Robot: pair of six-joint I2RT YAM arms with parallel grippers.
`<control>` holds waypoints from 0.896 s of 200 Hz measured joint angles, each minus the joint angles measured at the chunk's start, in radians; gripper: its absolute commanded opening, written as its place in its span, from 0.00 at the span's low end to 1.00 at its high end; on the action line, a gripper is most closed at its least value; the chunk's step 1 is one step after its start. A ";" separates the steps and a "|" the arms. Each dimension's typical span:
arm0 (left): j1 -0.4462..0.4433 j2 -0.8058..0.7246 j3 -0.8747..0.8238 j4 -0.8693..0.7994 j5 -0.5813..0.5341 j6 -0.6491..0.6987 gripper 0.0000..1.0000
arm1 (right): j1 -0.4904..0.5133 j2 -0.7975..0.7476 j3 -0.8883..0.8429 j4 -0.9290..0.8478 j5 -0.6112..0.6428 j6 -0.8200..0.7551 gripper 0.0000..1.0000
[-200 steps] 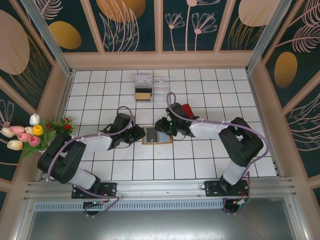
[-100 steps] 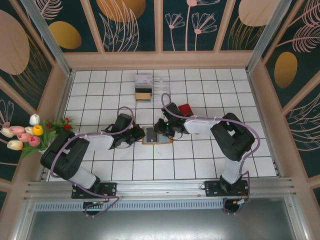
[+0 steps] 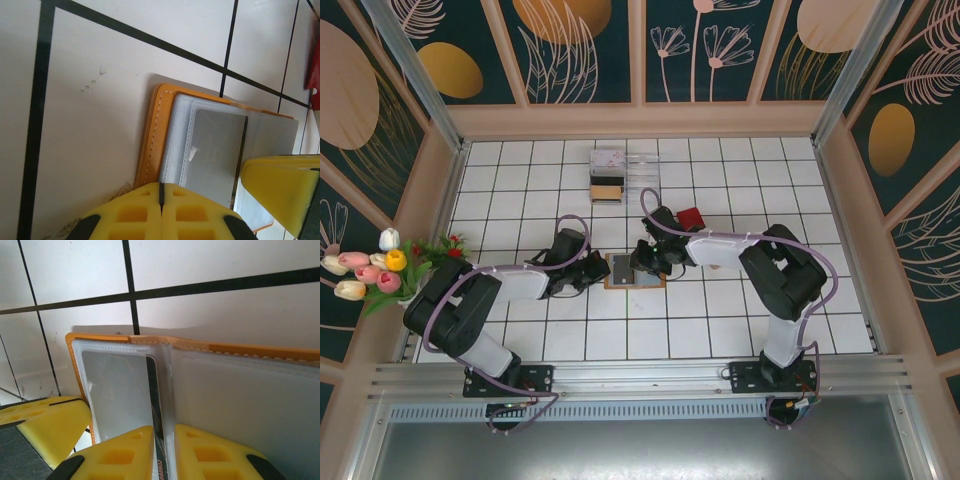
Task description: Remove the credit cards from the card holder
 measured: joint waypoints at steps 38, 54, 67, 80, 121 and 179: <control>0.000 0.003 0.000 0.003 0.000 0.000 0.06 | 0.000 0.016 0.001 0.003 -0.006 -0.024 0.19; 0.000 0.003 0.000 0.003 0.000 0.000 0.06 | -0.001 0.021 0.006 0.005 -0.021 -0.037 0.18; 0.000 0.003 0.000 0.003 0.000 0.000 0.06 | -0.001 0.025 0.009 0.006 -0.029 -0.048 0.18; 0.000 0.003 0.000 0.003 0.000 0.000 0.06 | -0.002 0.026 0.009 0.009 -0.037 -0.057 0.18; -0.002 -0.013 0.000 -0.019 -0.024 0.004 0.06 | -0.002 0.026 0.009 0.010 -0.058 -0.073 0.18; -0.003 -0.090 0.000 -0.039 -0.029 0.016 0.05 | -0.001 0.026 0.009 0.010 -0.058 -0.080 0.17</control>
